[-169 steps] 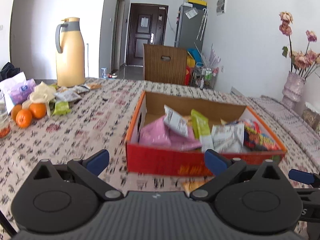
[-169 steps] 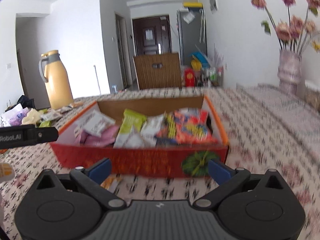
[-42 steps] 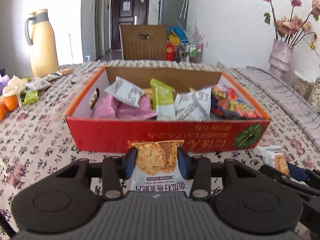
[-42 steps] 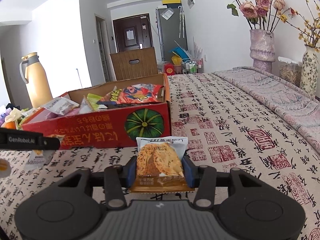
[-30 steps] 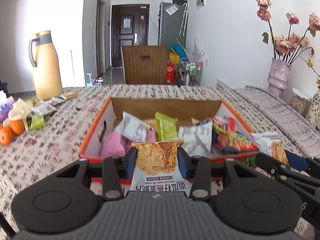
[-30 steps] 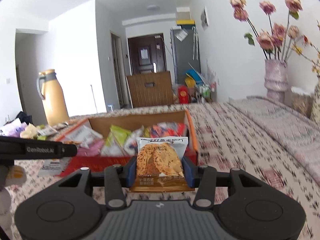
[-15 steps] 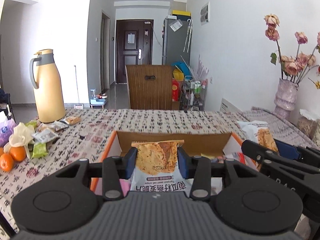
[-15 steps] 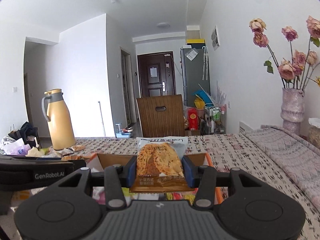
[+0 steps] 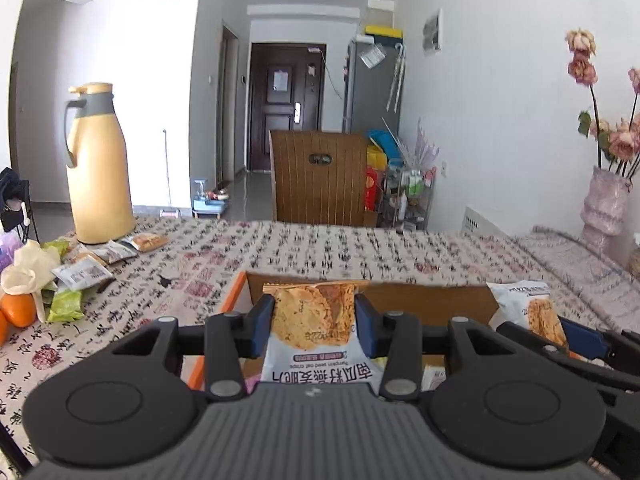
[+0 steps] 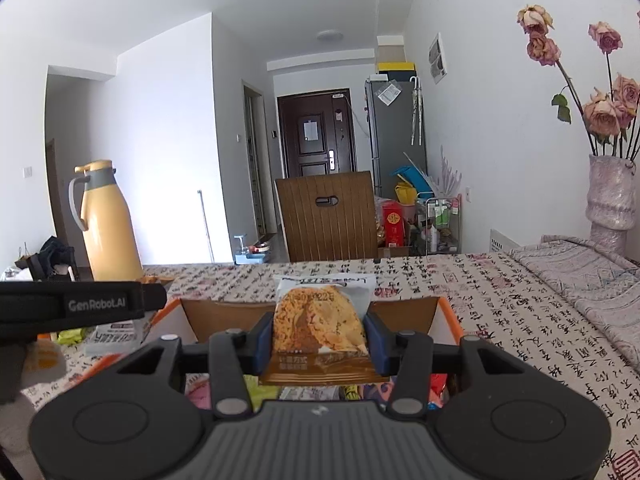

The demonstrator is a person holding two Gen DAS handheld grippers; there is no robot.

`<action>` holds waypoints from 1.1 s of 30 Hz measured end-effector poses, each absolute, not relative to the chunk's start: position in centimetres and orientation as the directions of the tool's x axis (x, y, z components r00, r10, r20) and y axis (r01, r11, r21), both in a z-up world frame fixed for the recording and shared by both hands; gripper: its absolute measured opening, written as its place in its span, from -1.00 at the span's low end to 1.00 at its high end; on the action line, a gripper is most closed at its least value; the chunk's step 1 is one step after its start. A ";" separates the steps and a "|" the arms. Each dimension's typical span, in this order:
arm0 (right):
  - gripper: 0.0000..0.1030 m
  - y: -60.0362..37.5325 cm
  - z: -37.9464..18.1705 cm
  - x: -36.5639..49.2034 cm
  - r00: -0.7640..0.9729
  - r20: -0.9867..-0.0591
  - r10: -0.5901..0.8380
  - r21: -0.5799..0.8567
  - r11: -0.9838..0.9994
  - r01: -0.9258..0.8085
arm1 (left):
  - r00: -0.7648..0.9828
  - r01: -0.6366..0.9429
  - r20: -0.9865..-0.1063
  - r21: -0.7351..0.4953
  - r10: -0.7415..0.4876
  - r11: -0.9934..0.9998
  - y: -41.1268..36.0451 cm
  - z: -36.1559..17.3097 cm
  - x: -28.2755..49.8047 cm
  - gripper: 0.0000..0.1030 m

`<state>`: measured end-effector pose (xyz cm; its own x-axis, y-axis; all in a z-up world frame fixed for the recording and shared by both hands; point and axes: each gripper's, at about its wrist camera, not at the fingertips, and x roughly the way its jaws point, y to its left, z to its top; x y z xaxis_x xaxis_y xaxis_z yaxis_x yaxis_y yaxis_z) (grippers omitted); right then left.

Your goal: Organize snacks

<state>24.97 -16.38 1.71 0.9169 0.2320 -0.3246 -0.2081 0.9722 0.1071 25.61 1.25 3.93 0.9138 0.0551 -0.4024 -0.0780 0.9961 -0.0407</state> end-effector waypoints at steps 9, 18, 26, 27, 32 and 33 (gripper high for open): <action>-0.10 -16.6 0.9 25.6 0.903 -0.365 0.225 0.117 0.974 -0.196 | 0.907 -0.067 -0.419 -0.029 0.049 0.997 1.4 3.0 25.7 -0.14; 0.57 -17.7 1.2 25.5 0.916 -0.351 0.195 0.151 0.977 -0.150 | 0.904 -0.147 -0.412 -0.044 0.116 0.988 2.2 3.1 25.4 0.99; 1.00 -18.7 1.2 25.6 0.922 -0.345 0.173 0.191 0.975 -0.112 | 0.896 -0.156 -0.429 -0.057 0.117 0.986 2.6 3.0 25.8 1.00; 1.00 -18.7 1.2 25.7 0.922 -0.346 0.173 0.191 0.975 -0.111 | 0.896 -0.153 -0.428 -0.056 0.115 0.987 2.5 3.0 25.8 1.00; 1.00 -19.0 1.7 25.6 0.922 -0.350 0.169 0.201 0.974 -0.102 | 0.897 -0.158 -0.426 -0.051 0.121 0.986 2.4 3.4 25.5 1.00; 1.00 -19.1 2.0 25.5 0.923 -0.345 0.167 0.201 0.974 -0.101 | 0.897 -0.158 -0.425 -0.052 0.122 0.986 2.4 3.6 25.4 1.00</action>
<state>25.48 -19.14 2.00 0.9235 0.1671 -0.3454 -0.1010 0.9743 0.2013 25.42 2.40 3.56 0.8970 0.1218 -0.4249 -0.1584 0.9860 -0.0518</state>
